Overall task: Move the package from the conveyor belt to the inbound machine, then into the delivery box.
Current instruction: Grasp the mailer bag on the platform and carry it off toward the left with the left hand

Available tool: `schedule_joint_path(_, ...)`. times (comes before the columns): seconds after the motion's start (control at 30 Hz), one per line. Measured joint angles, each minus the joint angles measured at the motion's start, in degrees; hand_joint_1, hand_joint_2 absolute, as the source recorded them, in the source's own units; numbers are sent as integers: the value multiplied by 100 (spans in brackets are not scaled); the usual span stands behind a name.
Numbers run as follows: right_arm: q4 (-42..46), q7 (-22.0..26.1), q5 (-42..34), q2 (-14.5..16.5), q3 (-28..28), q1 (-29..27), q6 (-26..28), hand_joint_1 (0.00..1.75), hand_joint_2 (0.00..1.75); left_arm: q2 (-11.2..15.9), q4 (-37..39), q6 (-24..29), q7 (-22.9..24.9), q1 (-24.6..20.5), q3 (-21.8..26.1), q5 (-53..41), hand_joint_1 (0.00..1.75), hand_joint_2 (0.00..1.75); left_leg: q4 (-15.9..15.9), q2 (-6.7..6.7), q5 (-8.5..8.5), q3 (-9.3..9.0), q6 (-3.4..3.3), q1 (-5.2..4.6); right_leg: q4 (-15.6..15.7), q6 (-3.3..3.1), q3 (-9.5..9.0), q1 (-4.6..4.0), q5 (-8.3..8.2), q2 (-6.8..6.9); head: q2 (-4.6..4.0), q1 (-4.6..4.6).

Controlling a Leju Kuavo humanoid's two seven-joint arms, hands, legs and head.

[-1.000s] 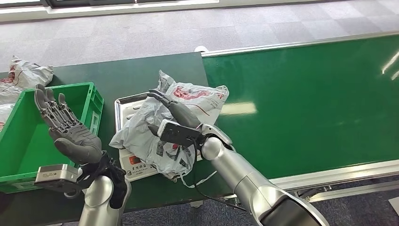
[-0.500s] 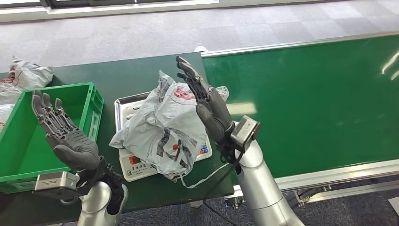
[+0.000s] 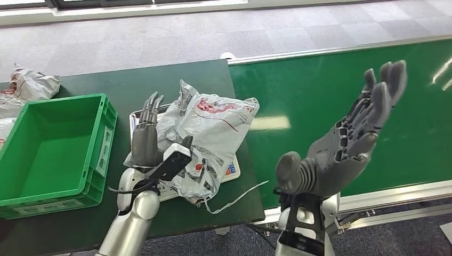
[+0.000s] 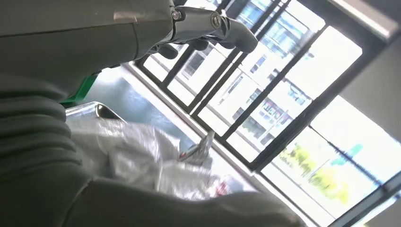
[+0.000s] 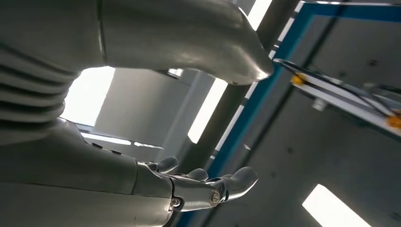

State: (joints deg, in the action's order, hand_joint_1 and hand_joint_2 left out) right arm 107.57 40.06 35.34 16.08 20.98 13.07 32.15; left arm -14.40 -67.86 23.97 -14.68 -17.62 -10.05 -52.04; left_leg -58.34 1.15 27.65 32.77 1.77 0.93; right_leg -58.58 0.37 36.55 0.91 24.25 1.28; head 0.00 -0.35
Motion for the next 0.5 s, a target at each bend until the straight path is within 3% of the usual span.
schedule_joint_path(0.2, 360, -15, 75, -34, 356, -61, 241, 0, 175, 1, 1090, -129, 32, -474, 0, -307, 0, 175, 0, 5, -1, -4, 1, 1, -1, -1, 0, -2, -1, -12, 0, 0)
schedule_joint_path(0.43, 333, -178, 117, -81, 542, 31, 457, 0, 175, -26, 2348, -1204, -1, -975, -197, -1085, 0, 175, 0, 0, 0, -1, 0, 0, -1, -1, -2, 0, -1, -11, 0, 1)
schedule_joint_path(0.47, 314, -195, 118, -83, 561, 45, 477, 0, 175, -40, 2542, -1264, -20, -1040, -243, -1146, 3, 175, 0, 0, 0, -1, 0, 0, -1, -1, -2, 0, -1, -11, 0, 0)
schedule_joint_path(0.5, 295, -207, 117, -83, 574, 57, 490, 0, 175, -55, 2721, -1326, -31, -1101, -283, -1200, 47, 175, 0, -1, 0, -1, 0, 0, -1, -1, -2, 0, -1, -10, 0, 0)
